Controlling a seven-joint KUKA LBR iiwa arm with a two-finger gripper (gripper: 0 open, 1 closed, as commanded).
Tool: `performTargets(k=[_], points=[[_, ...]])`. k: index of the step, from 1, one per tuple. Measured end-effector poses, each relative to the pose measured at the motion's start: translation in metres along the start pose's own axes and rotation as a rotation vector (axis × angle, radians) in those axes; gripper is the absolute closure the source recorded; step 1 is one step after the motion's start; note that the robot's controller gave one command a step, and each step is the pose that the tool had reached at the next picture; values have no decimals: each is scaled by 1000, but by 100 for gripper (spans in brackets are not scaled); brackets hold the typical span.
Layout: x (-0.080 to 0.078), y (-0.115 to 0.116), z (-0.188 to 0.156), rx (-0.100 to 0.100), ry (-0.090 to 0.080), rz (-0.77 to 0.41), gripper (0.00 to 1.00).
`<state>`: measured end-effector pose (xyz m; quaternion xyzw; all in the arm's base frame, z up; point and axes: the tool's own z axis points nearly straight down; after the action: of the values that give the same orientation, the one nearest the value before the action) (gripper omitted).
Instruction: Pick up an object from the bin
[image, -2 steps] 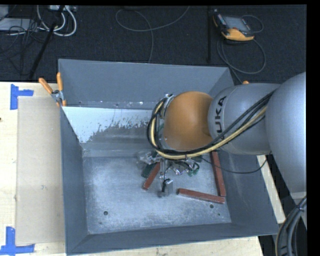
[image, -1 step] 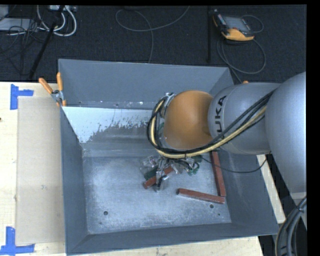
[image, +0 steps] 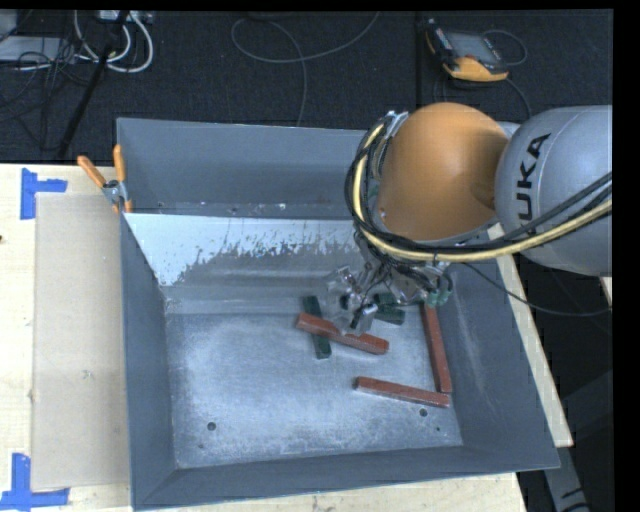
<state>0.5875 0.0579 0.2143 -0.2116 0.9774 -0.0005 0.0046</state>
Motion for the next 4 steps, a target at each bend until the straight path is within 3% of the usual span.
performTargets(k=[1,2,3,4], points=[[1,0,5,-3,7,3,0],[66,-48,139,-5,18,112,0],[106,-99,145,-2,13,131,0],[105,-96,144,-5,11,129,100]])
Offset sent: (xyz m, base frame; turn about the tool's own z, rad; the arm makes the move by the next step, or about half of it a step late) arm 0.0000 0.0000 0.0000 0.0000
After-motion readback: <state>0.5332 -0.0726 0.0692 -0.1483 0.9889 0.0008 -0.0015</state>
